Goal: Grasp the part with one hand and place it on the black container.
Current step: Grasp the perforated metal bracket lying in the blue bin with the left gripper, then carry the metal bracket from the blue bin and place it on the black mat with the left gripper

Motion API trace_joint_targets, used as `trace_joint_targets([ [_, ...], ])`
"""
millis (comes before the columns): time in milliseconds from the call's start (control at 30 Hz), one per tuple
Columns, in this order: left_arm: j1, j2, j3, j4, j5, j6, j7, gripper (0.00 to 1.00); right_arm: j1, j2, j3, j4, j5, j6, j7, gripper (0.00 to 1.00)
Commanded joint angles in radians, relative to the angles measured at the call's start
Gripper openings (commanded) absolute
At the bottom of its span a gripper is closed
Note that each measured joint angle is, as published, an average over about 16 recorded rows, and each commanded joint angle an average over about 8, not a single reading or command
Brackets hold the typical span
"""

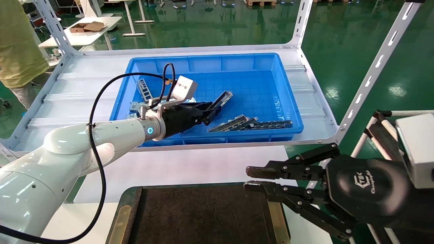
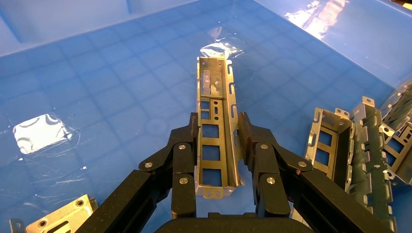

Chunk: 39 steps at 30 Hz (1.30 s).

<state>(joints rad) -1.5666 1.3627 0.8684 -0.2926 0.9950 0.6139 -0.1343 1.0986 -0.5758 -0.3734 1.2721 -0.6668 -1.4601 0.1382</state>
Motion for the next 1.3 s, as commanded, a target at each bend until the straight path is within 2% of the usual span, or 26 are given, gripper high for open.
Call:
trace_joint_targets([
  [33, 0.001, 0.0, 0.01, 0.002, -0.009, -0.005, 0.0, 0.0, 0.0, 0.0, 0.0, 0.0, 0.0, 0.0, 0.0, 0.0],
  [233, -0.019, -0.006, 0.01, -0.019, -0.057, 0.026, 0.039, 0.0, 0.0, 0.0, 0.0, 0.0, 0.0, 0.0, 0.0, 0.0],
  [400, -0.046, -0.018, -0.013, -0.016, -0.112, 0.103, 0.093, 0.0, 0.0, 0.0, 0.0, 0.0, 0.0, 0.0, 0.0, 0.0],
  [767, -0.045, -0.107, -0.066, -0.024, -0.21, 0.442, 0.2, 0.0, 0.0, 0.0, 0.0, 0.0, 0.0, 0.0, 0.0, 0.0],
  [1033, 0.016, -0.183, -0.073, -0.099, -0.24, 0.594, 0.204, 0.0, 0.0, 0.0, 0.0, 0.0, 0.0, 0.0, 0.0, 0.0],
  [1300, 0.161, -0.282, -0.072, -0.314, -0.273, 0.637, 0.14, 0.0, 0.0, 0.0, 0.0, 0.0, 0.0, 0.0, 0.0, 0.0],
])
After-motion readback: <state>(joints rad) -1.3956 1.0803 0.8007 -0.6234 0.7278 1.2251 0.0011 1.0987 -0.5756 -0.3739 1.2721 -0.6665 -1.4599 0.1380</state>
